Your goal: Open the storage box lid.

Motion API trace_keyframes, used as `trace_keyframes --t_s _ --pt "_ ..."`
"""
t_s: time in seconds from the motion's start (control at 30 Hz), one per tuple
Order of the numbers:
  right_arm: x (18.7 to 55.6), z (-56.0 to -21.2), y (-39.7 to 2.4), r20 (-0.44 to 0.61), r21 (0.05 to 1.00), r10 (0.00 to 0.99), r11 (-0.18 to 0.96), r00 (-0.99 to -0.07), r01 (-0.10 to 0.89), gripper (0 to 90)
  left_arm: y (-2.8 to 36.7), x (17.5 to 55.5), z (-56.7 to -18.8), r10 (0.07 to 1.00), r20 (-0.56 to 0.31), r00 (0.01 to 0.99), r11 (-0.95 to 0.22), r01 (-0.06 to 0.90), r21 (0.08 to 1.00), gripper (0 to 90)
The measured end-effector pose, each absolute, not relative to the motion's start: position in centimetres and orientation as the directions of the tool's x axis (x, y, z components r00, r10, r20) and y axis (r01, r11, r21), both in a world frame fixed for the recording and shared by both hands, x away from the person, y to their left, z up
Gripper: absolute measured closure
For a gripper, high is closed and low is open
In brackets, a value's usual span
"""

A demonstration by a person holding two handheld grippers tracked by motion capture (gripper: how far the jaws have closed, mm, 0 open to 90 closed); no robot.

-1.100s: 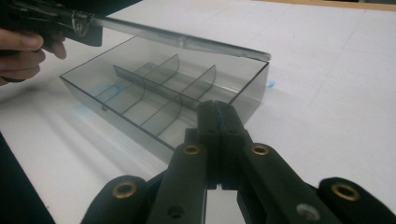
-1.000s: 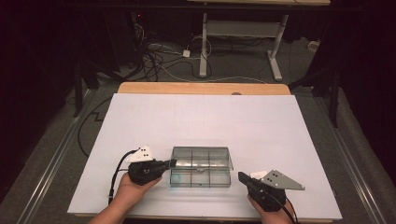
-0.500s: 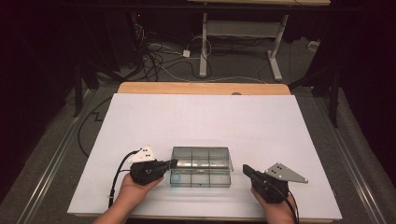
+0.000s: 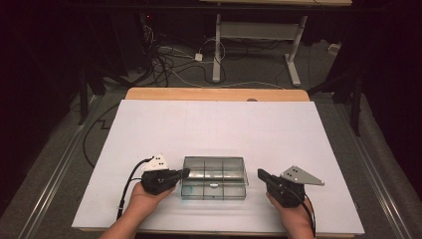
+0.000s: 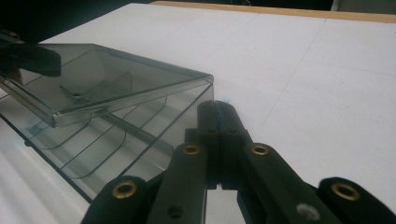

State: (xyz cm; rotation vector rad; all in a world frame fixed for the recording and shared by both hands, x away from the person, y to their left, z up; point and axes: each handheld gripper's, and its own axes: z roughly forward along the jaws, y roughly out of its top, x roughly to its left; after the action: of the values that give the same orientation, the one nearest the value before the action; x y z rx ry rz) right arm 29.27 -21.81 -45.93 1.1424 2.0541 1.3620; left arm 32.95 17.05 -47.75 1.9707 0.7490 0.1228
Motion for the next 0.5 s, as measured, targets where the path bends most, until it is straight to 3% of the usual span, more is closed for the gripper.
trace_keyframes --t_s 0.5 --pt "31.9 -46.0 -20.9 0.101 0.893 0.827 0.17 -0.553 0.418 90.0 16.8 34.1 -47.3 0.57 -0.24 0.786 -0.287 0.464 0.838 87.7"
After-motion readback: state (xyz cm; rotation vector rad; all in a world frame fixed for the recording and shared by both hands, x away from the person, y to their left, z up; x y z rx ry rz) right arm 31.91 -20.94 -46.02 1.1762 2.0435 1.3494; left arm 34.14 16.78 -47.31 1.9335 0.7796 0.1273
